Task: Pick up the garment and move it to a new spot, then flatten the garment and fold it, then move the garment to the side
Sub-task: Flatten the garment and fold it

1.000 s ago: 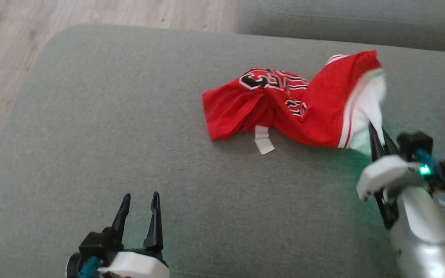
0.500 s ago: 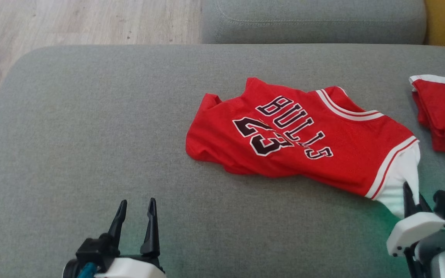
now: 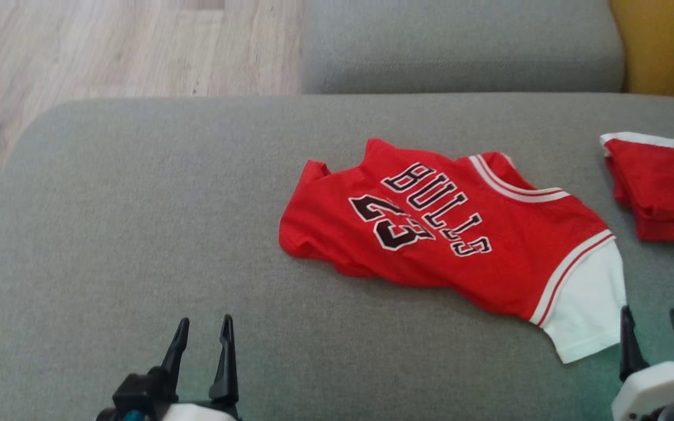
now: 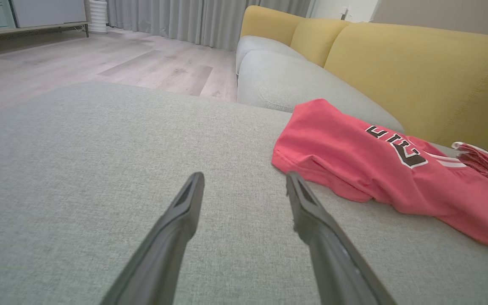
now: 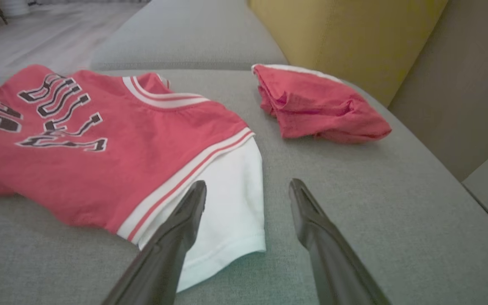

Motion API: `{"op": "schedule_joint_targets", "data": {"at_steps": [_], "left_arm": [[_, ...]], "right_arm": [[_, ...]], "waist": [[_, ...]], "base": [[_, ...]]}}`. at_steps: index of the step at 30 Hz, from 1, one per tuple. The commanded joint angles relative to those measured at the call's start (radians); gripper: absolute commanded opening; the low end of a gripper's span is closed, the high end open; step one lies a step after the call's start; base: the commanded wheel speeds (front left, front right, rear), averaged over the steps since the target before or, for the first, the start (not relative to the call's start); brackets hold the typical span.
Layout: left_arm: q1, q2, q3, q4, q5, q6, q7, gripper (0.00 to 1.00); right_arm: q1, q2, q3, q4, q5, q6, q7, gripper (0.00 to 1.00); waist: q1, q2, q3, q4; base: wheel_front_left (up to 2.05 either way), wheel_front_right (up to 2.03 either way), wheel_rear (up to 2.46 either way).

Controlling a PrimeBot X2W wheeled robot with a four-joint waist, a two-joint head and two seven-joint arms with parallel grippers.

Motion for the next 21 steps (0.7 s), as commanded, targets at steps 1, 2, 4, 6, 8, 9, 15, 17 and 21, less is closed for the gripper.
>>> {"op": "schedule_joint_targets", "data": {"at_steps": [1, 2, 4, 6, 8, 9, 15, 17, 21], "left_arm": [[-0.024, 0.02, 0.035, -0.028, -0.007, 0.003, -0.006, 1.0], [-0.024, 0.021, 0.033, -0.029, -0.006, 0.002, -0.004, 1.0], [-0.03, 0.023, 0.027, -0.03, -0.003, 0.0, 0.001, 1.0], [-0.044, 0.026, 0.019, -0.03, 0.003, -0.005, 0.008, 1.0], [-0.064, 0.028, 0.009, -0.03, 0.01, -0.011, 0.019, 1.0], [-0.077, 0.03, 0.003, -0.028, 0.016, -0.015, 0.025, 1.0], [-0.198, 0.017, -0.038, 0.016, 0.045, -0.051, 0.069, 1.0], [-0.255, 0.006, -0.051, 0.049, 0.057, -0.064, 0.082, 1.0], [-0.385, -0.006, -0.077, 0.134, 0.092, -0.097, 0.104, 1.0]], "right_arm": [[-0.03, -0.01, 0.026, -0.049, 0.009, 0.007, -0.016, 1.0], [-0.032, -0.01, 0.034, -0.063, 0.014, 0.007, -0.02, 1.0], [-0.038, -0.01, 0.052, -0.084, 0.023, 0.007, -0.025, 1.0], [-0.047, -0.01, 0.073, -0.104, 0.032, 0.007, -0.032, 1.0], [-0.055, -0.01, 0.092, -0.12, 0.041, 0.007, -0.033, 1.0], [-0.061, -0.01, 0.099, -0.125, 0.045, 0.007, -0.035, 1.0], [-0.095, -0.01, 0.136, -0.15, 0.054, 0.007, -0.039, 1.0], [-0.109, -0.01, 0.148, -0.16, 0.053, 0.007, -0.038, 1.0], [-0.148, -0.01, 0.17, -0.171, 0.045, 0.007, -0.036, 1.0]], "waist": [[0.0001, -0.0001, -0.009, -0.006], [0.0001, -0.0001, -0.012, -0.009], [0.0001, -0.0001, -0.017, -0.011], [0.0001, -0.0001, -0.02, -0.013], [0.0001, -0.0001, -0.019, -0.016], [0.0001, -0.0001, -0.017, -0.018], [0.0001, -0.0001, 0.024, -0.031], [0.0001, -0.0001, 0.05, -0.04], [0.0001, -0.0001, 0.105, -0.068]], "base": [[0.0, 0.0, 0.0], [0.0, 0.0, 0.0], [0.0, 0.0, 0.0], [0.0, 0.0, 0.0], [0.0, 0.0, 0.0], [0.0, 0.0, 0.0], [0.0, 0.0, 0.0], [0.0, 0.0, 0.0], [0.0, 0.0, 0.0]]}}
